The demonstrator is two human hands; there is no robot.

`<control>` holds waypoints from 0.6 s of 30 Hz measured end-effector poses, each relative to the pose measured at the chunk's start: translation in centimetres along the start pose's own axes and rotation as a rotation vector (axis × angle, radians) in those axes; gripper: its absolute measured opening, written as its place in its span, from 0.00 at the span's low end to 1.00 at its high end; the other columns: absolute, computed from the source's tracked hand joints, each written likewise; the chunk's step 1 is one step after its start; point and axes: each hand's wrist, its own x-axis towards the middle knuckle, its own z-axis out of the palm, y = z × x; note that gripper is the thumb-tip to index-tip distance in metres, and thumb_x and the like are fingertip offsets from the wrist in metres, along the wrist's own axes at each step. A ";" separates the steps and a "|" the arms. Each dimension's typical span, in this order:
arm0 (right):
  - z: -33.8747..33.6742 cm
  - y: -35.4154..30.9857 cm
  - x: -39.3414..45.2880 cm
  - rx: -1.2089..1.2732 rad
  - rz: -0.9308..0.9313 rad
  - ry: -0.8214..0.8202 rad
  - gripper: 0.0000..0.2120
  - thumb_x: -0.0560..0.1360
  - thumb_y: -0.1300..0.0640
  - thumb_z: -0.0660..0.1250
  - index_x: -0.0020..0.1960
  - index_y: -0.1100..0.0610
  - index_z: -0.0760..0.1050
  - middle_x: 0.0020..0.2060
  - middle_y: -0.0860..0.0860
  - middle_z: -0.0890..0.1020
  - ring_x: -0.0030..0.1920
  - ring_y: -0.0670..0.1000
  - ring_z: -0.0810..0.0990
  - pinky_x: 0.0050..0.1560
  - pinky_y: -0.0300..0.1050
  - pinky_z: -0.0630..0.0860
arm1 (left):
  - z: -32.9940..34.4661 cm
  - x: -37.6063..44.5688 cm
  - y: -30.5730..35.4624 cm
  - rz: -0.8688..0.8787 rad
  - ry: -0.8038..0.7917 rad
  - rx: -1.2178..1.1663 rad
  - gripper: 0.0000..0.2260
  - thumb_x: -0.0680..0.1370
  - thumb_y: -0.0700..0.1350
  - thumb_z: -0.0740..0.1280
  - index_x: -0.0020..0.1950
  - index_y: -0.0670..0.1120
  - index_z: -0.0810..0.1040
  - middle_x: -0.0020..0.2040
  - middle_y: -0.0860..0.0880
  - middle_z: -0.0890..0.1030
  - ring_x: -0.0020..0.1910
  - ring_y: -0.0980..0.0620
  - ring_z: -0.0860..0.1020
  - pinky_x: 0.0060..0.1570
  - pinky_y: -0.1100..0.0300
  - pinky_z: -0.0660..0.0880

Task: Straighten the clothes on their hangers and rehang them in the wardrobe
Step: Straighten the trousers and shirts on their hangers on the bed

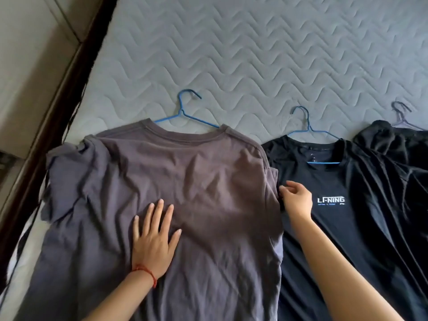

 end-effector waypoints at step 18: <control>-5.7 -1.1 0.4 0.188 -0.320 0.274 0.10 0.76 0.57 0.65 0.41 0.63 0.72 0.34 0.54 0.73 0.32 0.44 0.70 0.32 0.36 0.65 | 0.0 0.2 0.4 -0.037 0.009 0.053 0.30 0.77 0.60 0.38 0.70 0.47 0.65 0.72 0.44 0.67 0.71 0.45 0.62 0.67 0.42 0.58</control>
